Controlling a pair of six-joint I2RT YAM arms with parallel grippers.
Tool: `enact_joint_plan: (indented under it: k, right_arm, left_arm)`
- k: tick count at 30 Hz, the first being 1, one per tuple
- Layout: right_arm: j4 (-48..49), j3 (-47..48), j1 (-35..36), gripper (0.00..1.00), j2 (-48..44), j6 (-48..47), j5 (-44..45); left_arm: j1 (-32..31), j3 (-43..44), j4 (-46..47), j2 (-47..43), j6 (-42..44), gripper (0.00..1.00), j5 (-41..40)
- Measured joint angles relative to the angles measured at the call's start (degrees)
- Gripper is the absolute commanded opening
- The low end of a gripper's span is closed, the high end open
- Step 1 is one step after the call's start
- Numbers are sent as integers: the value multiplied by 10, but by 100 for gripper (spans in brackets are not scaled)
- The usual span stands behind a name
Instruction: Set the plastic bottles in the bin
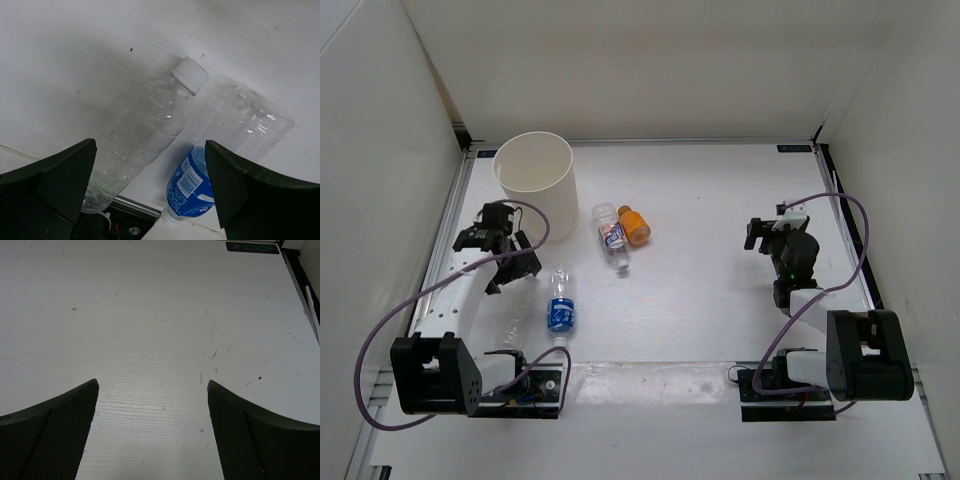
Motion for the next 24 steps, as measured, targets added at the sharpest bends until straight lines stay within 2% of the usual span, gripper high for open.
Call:
enact_joint_plan:
  k: [10,20,23,24]
  right_arm:
    - [0,0,12,90,0,0,15]
    - [1,0,14,90,0,0,21]
    - [1,0,14,90,0,0,23]
    - [1,0,14,90,0,0,23]
  left_arm:
    - [0,-22,-3,50,-15,100,2]
    - [0,-4,-19,209,-19,100,7]
    - [0,-3,-21,229,-21,95,7]
    - [0,-3,-21,230,-23,88,7]
